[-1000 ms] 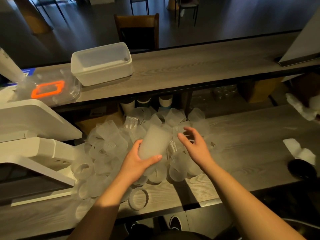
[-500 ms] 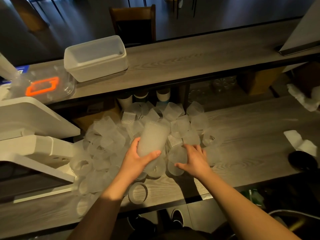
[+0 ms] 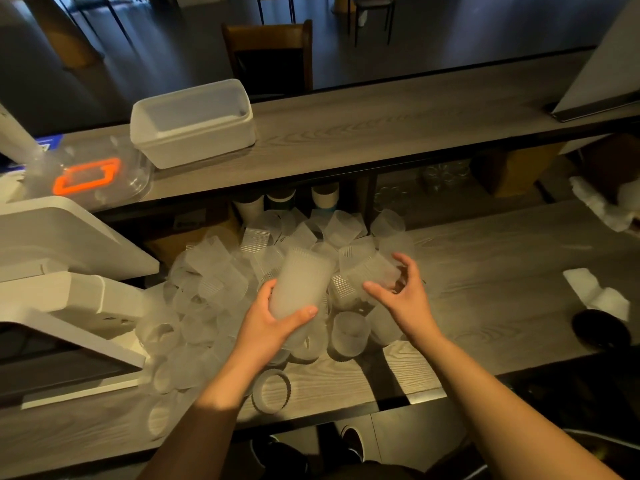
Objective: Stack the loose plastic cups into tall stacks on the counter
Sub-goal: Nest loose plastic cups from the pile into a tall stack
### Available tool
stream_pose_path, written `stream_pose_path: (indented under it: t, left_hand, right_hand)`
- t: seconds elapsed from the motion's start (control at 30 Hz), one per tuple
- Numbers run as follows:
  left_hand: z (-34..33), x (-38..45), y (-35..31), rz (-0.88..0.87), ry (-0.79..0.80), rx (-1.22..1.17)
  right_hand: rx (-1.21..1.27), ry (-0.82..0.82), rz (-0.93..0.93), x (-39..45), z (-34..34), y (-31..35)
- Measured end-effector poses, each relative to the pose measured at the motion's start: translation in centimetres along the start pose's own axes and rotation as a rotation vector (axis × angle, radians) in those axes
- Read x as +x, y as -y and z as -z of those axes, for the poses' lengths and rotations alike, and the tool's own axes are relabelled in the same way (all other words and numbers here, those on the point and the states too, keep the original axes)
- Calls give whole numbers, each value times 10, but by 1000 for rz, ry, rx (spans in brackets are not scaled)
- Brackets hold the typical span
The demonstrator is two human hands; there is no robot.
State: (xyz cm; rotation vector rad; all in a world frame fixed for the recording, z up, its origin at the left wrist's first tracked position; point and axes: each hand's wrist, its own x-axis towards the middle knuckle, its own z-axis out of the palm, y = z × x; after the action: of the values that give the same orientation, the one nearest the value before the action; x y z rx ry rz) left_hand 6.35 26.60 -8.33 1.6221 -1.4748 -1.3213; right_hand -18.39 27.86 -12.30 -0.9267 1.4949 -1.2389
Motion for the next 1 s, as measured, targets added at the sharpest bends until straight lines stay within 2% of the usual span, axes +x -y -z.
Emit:
stream_pose_path:
  t: [0.1, 0.27, 0.4, 0.57, 0.67, 0.77, 0.87, 1.0]
  left_hand:
    - [-2, 1, 1, -21, 14, 43]
    - [-1, 6, 2, -67, 75, 225]
    - [0, 7, 0, -114, 101, 275]
    - [3, 6, -4, -169, 115, 329]
    - [0, 6, -6, -171, 105, 282]
    - [-2, 8, -6, -146, 105, 264]
    - [-4, 10, -5, -103, 108, 243]
    - [-13, 14, -10, -49, 120, 174]
  right_hand:
    - [145, -36, 10, 6, 0, 26]
    - [198, -10, 51, 13, -10, 55]
    - [-47, 97, 158, 13, -20, 59]
    - [-203, 186, 208, 10, -27, 62]
    - [-272, 295, 172, 4, -39, 60]
    - [-213, 330, 107, 0, -48, 52]
    - [-132, 278, 46, -2, -46, 45]
    - [-59, -2, -38, 3, -22, 15]
